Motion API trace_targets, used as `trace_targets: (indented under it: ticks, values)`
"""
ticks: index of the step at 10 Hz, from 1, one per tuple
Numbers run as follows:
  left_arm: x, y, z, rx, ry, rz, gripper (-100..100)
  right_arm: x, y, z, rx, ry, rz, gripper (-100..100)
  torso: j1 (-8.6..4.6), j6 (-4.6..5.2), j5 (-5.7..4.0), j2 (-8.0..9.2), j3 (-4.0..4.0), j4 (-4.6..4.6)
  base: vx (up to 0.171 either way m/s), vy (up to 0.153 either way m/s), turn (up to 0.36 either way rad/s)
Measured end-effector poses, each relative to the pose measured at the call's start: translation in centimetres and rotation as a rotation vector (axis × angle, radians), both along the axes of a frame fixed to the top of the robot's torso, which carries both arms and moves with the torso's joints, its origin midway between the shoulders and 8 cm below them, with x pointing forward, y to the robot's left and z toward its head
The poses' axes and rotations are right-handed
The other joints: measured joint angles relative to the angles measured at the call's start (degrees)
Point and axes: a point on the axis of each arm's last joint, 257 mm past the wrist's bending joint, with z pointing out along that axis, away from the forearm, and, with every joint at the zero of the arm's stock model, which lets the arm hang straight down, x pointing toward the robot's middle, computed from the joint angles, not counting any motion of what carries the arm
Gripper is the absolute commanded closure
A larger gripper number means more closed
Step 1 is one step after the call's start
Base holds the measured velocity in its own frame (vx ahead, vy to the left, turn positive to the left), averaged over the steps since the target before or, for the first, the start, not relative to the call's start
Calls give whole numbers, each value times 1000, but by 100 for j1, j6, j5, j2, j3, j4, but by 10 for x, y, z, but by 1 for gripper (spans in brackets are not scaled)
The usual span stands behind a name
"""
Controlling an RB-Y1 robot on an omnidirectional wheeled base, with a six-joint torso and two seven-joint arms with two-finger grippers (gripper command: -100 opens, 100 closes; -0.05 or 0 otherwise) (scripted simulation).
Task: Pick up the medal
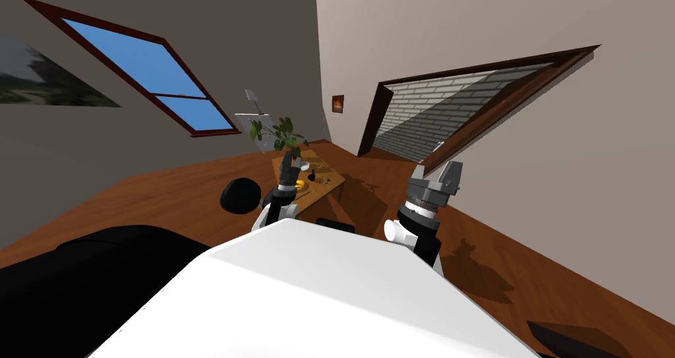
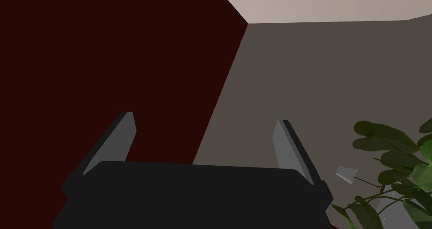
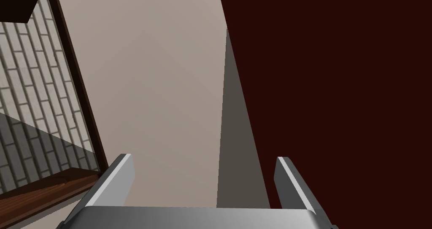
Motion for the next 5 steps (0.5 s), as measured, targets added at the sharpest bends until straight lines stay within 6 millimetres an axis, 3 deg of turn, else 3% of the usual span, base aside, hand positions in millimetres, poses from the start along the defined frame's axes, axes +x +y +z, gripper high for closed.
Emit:
trace_targets:
  ticks: [5]
  values:
    - [29, 25, -50, 53, 185, 17, -100, 0, 0, 0, 0, 0, 0, 0, -13, 0, -3, -8, -5, -2, 14, -33, -33]
